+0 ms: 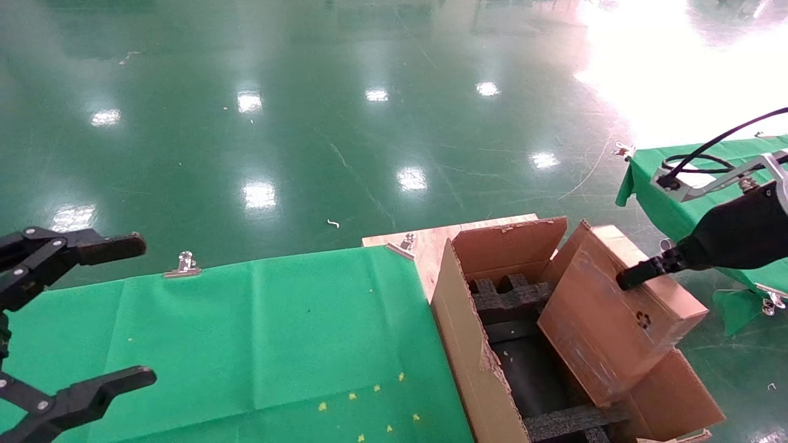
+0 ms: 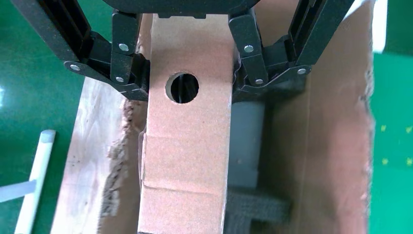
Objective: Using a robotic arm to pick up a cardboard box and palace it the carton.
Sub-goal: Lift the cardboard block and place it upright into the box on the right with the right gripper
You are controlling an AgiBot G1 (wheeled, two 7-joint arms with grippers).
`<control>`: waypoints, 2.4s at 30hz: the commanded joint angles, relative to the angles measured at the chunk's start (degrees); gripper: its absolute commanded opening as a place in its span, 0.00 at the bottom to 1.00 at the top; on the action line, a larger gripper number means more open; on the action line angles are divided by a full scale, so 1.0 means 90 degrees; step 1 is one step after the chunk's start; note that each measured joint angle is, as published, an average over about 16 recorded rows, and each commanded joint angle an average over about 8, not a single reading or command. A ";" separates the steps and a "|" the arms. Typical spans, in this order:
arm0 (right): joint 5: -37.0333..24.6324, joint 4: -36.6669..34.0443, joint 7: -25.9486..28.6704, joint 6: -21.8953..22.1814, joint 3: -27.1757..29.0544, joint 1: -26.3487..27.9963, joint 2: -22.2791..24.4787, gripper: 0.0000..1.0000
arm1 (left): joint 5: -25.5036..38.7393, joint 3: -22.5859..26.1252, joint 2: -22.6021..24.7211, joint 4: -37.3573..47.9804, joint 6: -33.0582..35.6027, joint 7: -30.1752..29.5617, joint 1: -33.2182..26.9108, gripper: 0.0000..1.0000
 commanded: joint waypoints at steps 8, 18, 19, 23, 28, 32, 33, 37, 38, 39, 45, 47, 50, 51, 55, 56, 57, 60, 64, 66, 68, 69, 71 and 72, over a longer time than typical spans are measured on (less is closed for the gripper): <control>-0.0404 0.1533 0.1273 0.0936 -0.0056 -0.0024 0.0648 0.00 | 0.0000 0.0000 0.0000 0.0000 0.0000 0.0000 0.0000 1.00; -0.1559 0.3422 0.2728 0.1890 -0.0298 -0.0131 0.1344 0.00 | -0.0001 0.0001 0.0000 0.0000 0.0000 0.0001 0.0000 1.00; -0.1643 0.3509 0.2841 0.1931 -0.0324 -0.0154 0.1369 0.00 | -0.0001 0.0001 0.0000 0.0000 0.0000 0.0001 0.0000 1.00; -0.1888 0.3714 0.3195 0.2073 -0.0421 -0.0272 0.1415 0.00 | -0.0001 0.0001 0.0000 0.0000 0.0000 0.0001 0.0000 1.00; -0.2008 0.3792 0.3474 0.2265 -0.0515 -0.0447 0.1411 0.00 | -0.0001 0.0001 0.0000 0.0000 0.0000 0.0001 -0.0001 1.00; -0.2050 0.3784 0.3630 0.2444 -0.0582 -0.0601 0.1374 0.00 | -0.0001 0.0002 -0.0001 0.0000 0.0000 0.0001 -0.0001 1.00; -0.2059 0.3777 0.3662 0.2484 -0.0597 -0.0638 0.1359 0.00 | -0.0001 0.0002 -0.0001 0.0000 0.0000 0.0001 -0.0001 1.00; -0.2082 0.3729 0.3762 0.2623 -0.0654 -0.0777 0.1285 0.00 | -0.0001 0.0002 -0.0001 0.0000 0.0000 0.0001 -0.0001 1.00; -0.2082 0.3713 0.3781 0.2652 -0.0669 -0.0813 0.1264 0.00 | -0.0001 0.0002 -0.0001 0.0000 0.0000 0.0001 -0.0001 1.00; -0.2081 0.3695 0.3797 0.2680 -0.0684 -0.0849 0.1241 0.00 | -0.0001 0.0002 -0.0001 0.0000 -0.0001 0.0001 -0.0001 1.00; -0.2013 0.3525 0.3868 0.2846 -0.0776 -0.1106 0.1066 0.00 | -0.0001 0.0002 -0.0001 0.0000 -0.0001 0.0001 -0.0001 1.00; -0.1962 0.3434 0.3881 0.2895 -0.0805 -0.1203 0.0986 0.00 | -0.0002 0.0002 -0.0001 0.0000 -0.0001 0.0001 -0.0001 1.00; -0.1861 0.3266 0.3871 0.2962 -0.0840 -0.1350 0.0846 0.00 | -0.0002 0.0002 -0.0001 0.0000 -0.0001 0.0001 -0.0001 1.00; -0.1820 0.3200 0.3857 0.2983 -0.0850 -0.1399 0.0795 0.00 | -0.0002 0.0003 -0.0001 0.0000 -0.0001 0.0001 -0.0001 1.00; -0.1653 0.2899 0.3733 0.3086 -0.0882 -0.1612 0.0589 0.00 | -0.0002 0.0003 -0.0001 0.0000 -0.0001 0.0001 -0.0001 1.00; -0.1607 0.2816 0.3690 0.3112 -0.0887 -0.1667 0.0540 0.00 | -0.0002 0.0003 -0.0001 0.0000 -0.0001 0.0001 -0.0001 1.00; -0.1562 0.2725 0.3636 0.3142 -0.0892 -0.1724 0.0488 0.00 | -0.0002 0.0003 -0.0001 0.0000 -0.0001 0.0001 -0.0001 1.00; -0.1448 0.2452 0.3422 0.3250 -0.0904 -0.1892 0.0342 0.00 | -0.0002 0.0003 -0.0001 0.0000 -0.0001 0.0001 -0.0001 1.00; -0.1302 0.2112 0.3066 0.3378 -0.0897 -0.2078 0.0179 0.00 | -0.0002 0.0003 -0.0001 0.0000 -0.0001 0.0002 -0.0001 1.00; -0.1220 0.1957 0.2894 0.3427 -0.0884 -0.2156 0.0112 0.00 | -0.0002 0.0003 -0.0001 0.0000 -0.0001 0.0002 -0.0001 1.00; -0.1131 0.1808 0.2740 0.3462 -0.0869 -0.2231 0.0050 0.00 | -0.0002 0.0003 -0.0001 0.0000 -0.0001 0.0002 -0.0001 1.00; -0.1086 0.1734 0.2668 0.3476 -0.0862 -0.2270 0.0018 0.00 | -0.0002 0.0003 -0.0001 0.0000 -0.0001 0.0002 -0.0001 1.00; -0.0994 0.1593 0.2538 0.3494 -0.0847 -0.2347 -0.0044 0.00 | -0.0002 0.0003 -0.0001 0.0000 -0.0001 0.0002 -0.0001 1.00; -0.0948 0.1525 0.2474 0.3499 -0.0841 -0.2386 -0.0075 0.00 | -0.0002 0.0004 -0.0001 0.0000 -0.0001 0.0002 -0.0001 1.00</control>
